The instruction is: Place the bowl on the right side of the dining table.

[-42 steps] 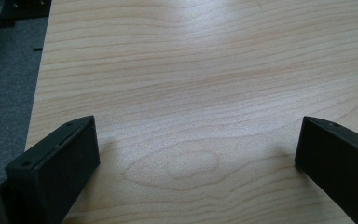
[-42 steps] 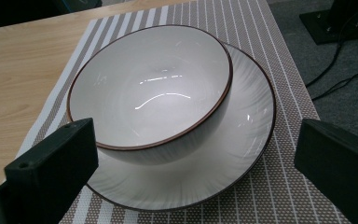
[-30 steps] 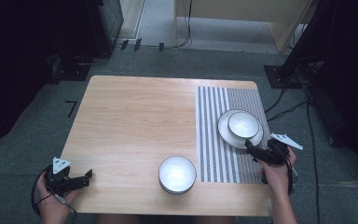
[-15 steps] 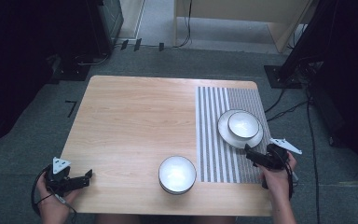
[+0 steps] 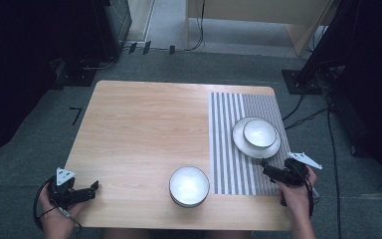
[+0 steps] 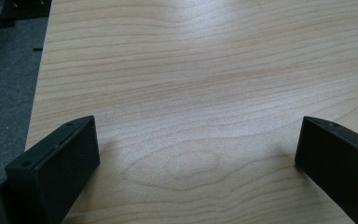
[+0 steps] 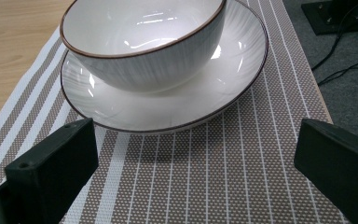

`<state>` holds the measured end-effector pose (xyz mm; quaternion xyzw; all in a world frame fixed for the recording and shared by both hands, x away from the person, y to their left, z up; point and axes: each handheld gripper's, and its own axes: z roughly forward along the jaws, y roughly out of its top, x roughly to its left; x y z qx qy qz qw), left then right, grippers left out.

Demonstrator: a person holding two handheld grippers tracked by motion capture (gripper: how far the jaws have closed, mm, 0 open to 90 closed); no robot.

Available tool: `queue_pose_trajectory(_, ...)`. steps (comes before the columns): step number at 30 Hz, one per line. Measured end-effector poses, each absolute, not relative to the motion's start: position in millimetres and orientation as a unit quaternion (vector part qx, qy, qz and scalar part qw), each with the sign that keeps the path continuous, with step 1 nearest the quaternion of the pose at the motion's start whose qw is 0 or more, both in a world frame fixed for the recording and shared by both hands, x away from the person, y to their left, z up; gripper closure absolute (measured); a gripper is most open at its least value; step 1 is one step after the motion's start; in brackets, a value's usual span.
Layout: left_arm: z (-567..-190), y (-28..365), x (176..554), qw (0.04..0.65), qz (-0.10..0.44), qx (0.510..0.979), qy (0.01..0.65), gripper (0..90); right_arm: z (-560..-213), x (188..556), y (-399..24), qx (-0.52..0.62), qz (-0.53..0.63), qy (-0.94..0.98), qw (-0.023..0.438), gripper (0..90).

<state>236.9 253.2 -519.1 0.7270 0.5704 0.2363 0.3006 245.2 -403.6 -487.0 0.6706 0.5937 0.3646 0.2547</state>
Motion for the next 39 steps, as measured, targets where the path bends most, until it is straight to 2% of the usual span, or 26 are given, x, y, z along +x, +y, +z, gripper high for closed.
queue_pose_trajectory(39,-519.1,253.2,236.9,0.301,0.236,0.727,0.570,0.0,-507.2,213.0,-410.2,0.666,0.336,0.616,0.251,0.0)
